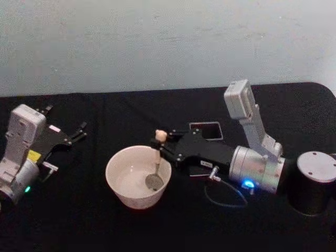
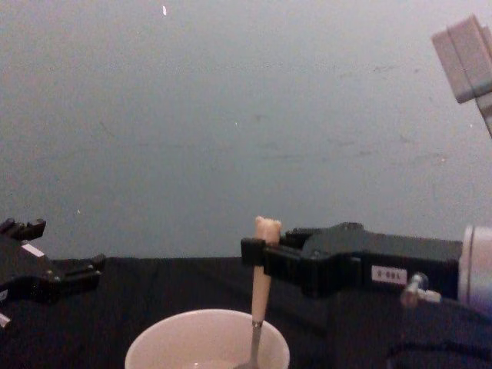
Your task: Pick up the stirring spoon with one hand, stir inside the cup, then place it back in its original position.
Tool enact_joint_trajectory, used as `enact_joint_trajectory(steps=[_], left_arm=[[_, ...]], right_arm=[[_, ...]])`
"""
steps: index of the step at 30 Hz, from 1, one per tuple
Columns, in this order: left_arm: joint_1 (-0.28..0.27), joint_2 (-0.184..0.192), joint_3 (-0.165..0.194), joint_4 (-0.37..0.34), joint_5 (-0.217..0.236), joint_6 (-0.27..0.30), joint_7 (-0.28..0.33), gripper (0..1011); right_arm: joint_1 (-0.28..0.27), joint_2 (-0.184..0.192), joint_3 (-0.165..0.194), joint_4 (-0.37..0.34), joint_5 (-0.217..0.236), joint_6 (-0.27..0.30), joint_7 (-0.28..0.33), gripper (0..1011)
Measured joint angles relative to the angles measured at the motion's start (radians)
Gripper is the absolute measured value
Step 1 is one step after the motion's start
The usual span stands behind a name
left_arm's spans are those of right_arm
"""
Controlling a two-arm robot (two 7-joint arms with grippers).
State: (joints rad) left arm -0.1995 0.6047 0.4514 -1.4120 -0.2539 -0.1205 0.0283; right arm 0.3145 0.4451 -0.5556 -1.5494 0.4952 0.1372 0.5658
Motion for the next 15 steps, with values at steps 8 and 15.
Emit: enact_joint_trajectory(steps=[8,15], left_arm=[[0.000,0.000,0.000,0.000,0.000,0.000,0.000,1001],[0.000,0.000,0.000,0.000,0.000,0.000,0.000,1001]], right_arm=[[-0.019,0.023,-0.027,-0.043,0.021,0.009,0.015,208],[-0.008,0.009,-0.051,-0.047,0.026,0.015,0.008,208]])
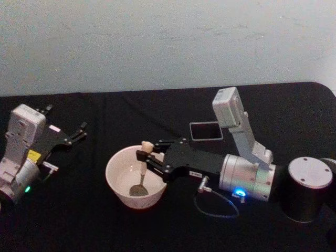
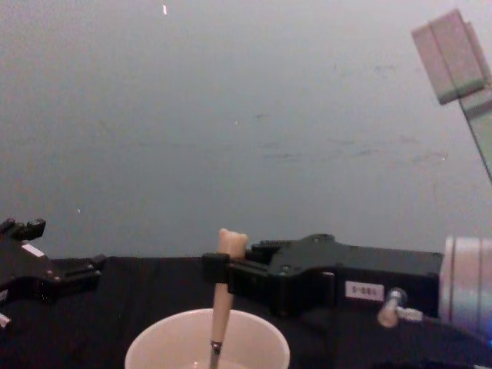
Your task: Pick up the stirring spoon with one hand, stir inside the cup, then place it back in its original position.
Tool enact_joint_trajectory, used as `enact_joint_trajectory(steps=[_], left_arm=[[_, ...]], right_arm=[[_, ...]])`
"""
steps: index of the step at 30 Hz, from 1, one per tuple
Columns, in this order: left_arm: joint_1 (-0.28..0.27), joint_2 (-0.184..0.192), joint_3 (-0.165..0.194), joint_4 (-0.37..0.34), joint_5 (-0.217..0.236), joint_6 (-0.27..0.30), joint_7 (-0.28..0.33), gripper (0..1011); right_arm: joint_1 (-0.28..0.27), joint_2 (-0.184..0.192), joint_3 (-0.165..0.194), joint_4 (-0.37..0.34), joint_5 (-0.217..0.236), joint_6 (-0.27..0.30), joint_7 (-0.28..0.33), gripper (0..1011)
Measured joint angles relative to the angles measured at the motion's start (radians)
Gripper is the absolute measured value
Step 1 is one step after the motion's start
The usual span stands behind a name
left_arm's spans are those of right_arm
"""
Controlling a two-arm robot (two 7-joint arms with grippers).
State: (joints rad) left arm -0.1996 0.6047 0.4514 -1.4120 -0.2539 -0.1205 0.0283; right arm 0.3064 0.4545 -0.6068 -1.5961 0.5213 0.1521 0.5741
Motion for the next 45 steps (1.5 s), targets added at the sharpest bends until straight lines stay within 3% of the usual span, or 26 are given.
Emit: enact_joint_trajectory(steps=[13,28,37,45], left_arm=[[0.000,0.000,0.000,0.000,0.000,0.000,0.000,1001],[0.000,0.000,0.000,0.000,0.000,0.000,0.000,1002],[0.000,0.000,0.000,0.000,0.000,0.000,0.000,1001],[0.000,0.000,0.000,0.000,0.000,0.000,0.000,1001]], right_arm=[[0.057,-0.063,-0.032,0.056,-0.016,0.005,-0.036,208],[0.130,-0.151,-0.025,0.178,-0.078,0.007,-0.113,208],[0.136,-0.162,-0.002,0.203,-0.109,0.001,-0.128,208],[0.111,-0.130,0.024,0.179,-0.114,-0.003,-0.107,207]])
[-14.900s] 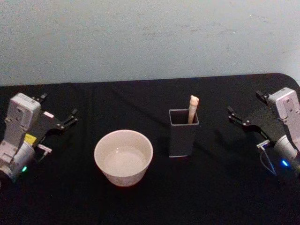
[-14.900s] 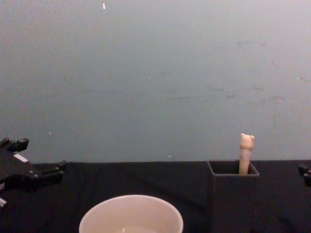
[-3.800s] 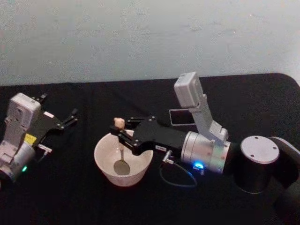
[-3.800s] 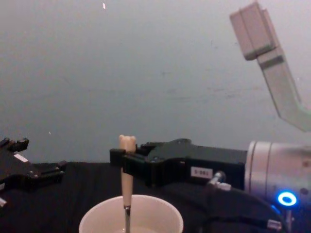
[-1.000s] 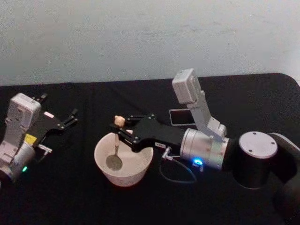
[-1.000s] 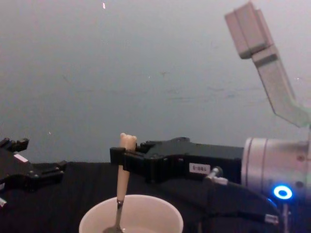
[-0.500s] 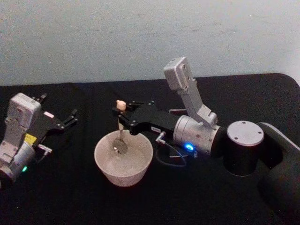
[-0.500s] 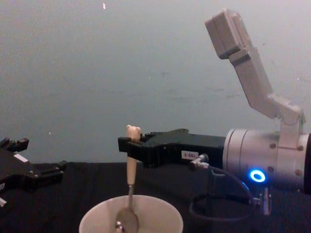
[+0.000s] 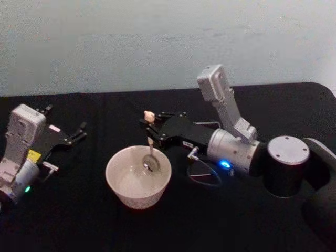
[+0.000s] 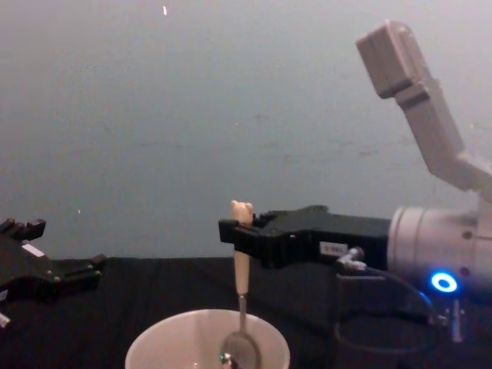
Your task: Pick up the stirring spoon with one hand, stir inside the cup, then place it back in its original position.
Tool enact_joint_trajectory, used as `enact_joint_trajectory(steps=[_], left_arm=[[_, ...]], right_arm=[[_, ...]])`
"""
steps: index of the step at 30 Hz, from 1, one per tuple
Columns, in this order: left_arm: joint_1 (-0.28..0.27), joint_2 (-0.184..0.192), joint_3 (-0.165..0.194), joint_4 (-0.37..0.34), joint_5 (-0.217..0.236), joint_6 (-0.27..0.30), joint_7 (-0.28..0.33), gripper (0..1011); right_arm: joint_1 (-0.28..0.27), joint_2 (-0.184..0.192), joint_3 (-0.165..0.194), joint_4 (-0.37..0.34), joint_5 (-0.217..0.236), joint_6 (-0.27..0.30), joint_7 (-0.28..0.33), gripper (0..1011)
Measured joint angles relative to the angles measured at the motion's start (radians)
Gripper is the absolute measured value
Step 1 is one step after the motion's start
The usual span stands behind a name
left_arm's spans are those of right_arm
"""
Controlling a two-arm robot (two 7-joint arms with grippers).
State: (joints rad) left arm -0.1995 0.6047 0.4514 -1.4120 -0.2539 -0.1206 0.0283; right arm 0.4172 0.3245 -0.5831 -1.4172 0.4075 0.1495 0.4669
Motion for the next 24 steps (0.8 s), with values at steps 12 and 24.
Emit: enact_joint_trajectory(steps=[12,24], left_arm=[[0.000,0.000,0.000,0.000,0.000,0.000,0.000,1001],[0.000,0.000,0.000,0.000,0.000,0.000,0.000,1001]], right_arm=[[-0.071,0.076,0.018,-0.093,0.022,0.005,0.046,208],[-0.116,0.115,-0.002,-0.172,0.055,0.026,0.071,208]])
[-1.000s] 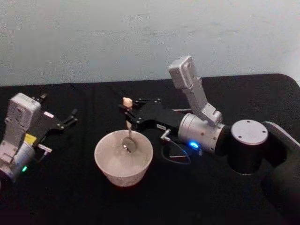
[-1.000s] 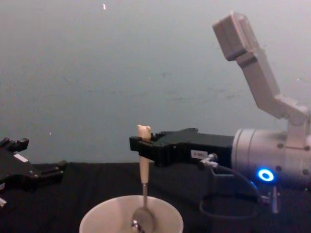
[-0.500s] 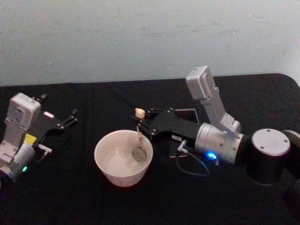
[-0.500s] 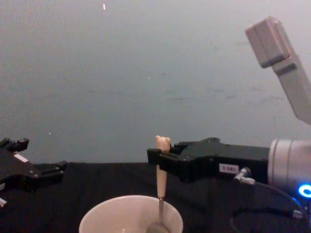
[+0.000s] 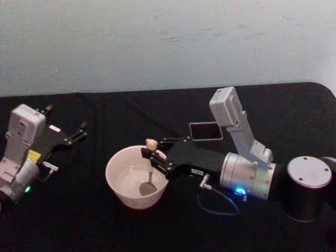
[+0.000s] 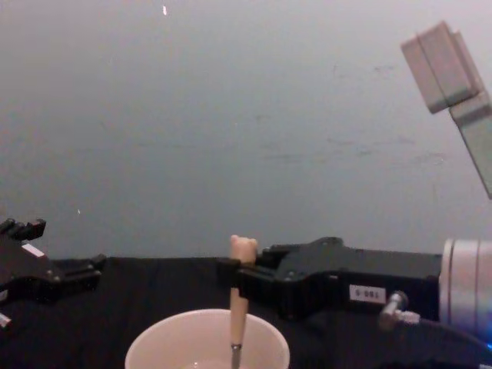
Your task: Pick up the stirring spoon with one hand, stir inside the cup, then place it back in its original position.
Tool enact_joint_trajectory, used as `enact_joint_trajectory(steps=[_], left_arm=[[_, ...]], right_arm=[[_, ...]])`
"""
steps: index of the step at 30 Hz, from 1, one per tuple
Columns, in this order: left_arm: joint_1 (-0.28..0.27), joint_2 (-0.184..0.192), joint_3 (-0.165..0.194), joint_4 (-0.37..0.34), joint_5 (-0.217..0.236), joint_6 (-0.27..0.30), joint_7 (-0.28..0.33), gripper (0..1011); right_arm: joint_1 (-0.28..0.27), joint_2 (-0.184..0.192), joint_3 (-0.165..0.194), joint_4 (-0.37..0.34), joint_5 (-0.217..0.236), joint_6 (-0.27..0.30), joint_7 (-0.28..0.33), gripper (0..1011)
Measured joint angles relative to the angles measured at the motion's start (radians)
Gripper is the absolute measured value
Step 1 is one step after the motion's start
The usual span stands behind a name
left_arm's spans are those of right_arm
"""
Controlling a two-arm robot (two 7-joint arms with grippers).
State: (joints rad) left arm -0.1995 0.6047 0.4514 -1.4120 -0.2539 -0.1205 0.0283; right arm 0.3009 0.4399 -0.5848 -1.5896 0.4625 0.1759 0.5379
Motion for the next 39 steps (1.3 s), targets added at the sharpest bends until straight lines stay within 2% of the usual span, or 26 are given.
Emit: enact_joint_trajectory(steps=[6,13,22,32,39], left_arm=[[0.000,0.000,0.000,0.000,0.000,0.000,0.000,1001],[0.000,0.000,0.000,0.000,0.000,0.000,0.000,1001],[0.000,0.000,0.000,0.000,0.000,0.000,0.000,1001],[0.000,0.000,0.000,0.000,0.000,0.000,0.000,1001],[0.000,0.000,0.000,0.000,0.000,0.000,0.000,1001]], right_arm=[[0.001,-0.008,-0.020,-0.010,0.002,0.005,-0.002,208],[0.023,-0.035,-0.041,0.002,0.000,0.017,-0.014,208],[0.070,-0.094,-0.065,0.069,-0.024,0.030,-0.044,208],[0.112,-0.144,-0.054,0.156,-0.056,0.023,-0.078,208],[0.125,-0.156,-0.030,0.189,-0.065,0.019,-0.088,208]])
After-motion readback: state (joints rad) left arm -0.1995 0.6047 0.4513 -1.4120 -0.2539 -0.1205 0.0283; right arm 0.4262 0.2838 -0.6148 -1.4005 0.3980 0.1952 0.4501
